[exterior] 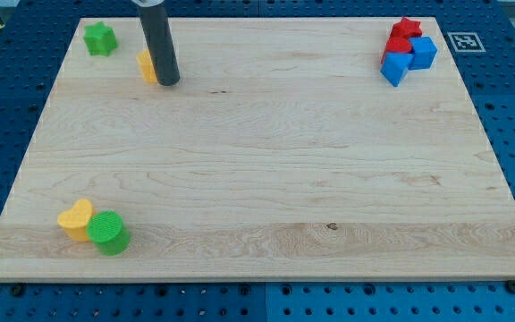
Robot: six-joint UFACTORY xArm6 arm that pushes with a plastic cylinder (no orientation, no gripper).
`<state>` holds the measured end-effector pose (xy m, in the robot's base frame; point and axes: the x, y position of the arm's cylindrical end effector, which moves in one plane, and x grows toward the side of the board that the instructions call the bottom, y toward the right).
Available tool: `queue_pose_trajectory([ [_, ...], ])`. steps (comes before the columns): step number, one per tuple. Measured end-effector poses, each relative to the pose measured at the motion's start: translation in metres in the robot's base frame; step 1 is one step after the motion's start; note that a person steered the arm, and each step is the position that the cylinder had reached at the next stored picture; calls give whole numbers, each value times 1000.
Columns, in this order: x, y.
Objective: Move the yellow hexagon to the right of the green star
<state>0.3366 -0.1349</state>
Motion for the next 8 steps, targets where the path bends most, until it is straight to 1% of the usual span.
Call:
queue_pose_trajectory([
  [2,-3,-5],
  [4,-16,-15],
  [5,-17,-15],
  [6,-16,-31],
  [8,-13,-35],
])
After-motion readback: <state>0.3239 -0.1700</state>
